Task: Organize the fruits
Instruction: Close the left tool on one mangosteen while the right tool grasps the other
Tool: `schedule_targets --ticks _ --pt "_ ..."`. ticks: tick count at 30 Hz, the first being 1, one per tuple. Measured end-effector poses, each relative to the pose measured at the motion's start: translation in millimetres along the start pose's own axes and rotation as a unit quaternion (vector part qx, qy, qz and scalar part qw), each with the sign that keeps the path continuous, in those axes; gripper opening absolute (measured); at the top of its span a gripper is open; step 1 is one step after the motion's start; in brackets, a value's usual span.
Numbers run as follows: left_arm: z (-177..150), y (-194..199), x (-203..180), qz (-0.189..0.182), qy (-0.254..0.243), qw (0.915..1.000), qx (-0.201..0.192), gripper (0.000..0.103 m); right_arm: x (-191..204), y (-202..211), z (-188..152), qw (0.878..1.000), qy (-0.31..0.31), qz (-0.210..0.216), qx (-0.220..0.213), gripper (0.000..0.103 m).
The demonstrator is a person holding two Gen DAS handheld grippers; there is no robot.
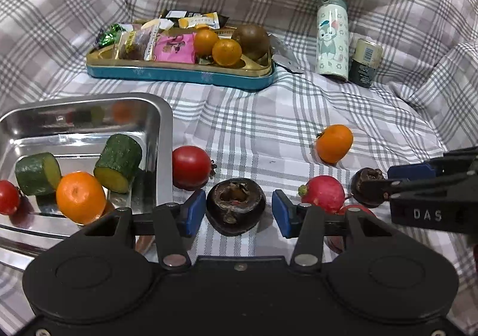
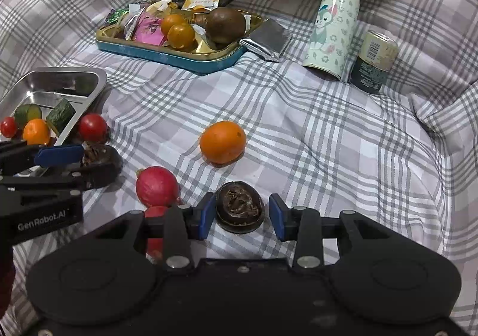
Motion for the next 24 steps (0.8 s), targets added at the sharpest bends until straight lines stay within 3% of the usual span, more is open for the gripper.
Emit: schedule_targets --ticks 7,12,13,15,17,20,24 --pt "2.5 -5.7 -1.3 -0.005 0.002 1.0 0.001 0.055 6.4 -6.2 -2.6 1.0 0.019 -0.009 0.003 0.043" --pt "4.4 -10.0 1.4 -0.007 0.017 0.9998 0.002 0.052 5.3 -3.7 -1.5 1.0 0.019 -0.005 -0.008 0.039" --pt "4.6 -9.5 2.2 -0.01 0.021 0.9997 -0.001 0.052 5.4 -2.5 -1.1 1.0 0.019 -0.004 -0.012 0.037" --pt "4.1 -8.5 3.8 -0.014 0.029 0.9995 -0.003 0.052 5.1 3.4 1.5 1.0 0.014 0.007 -0.025 0.017" --pt "3.2 -8.1 3.9 -0.014 0.029 0.9995 -0.005 0.052 1.0 4.8 4.6 1.0 -0.002 0.013 -0.027 0.009" --pt "2.3 -9.2 0.1 -0.005 0.014 0.9999 -0.005 0.052 -3.6 2.0 5.7 1.0 -0.014 0.008 -0.022 0.011" --pt "1.6 -8.9 -2.2 0.002 0.007 1.0 -0.006 0.052 -7.7 1.5 6.0 1.0 -0.021 0.0 -0.022 0.031"
Point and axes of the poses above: each gripper's, at about its wrist camera, not at the fingertips, and y roughly against the way its jaws point, x to its left, z to its top, the point moved 4 cm from there along -y, roughly the way its jaws point, and after that the axes turned 13 degrees about -y, right-handed, at the moved point
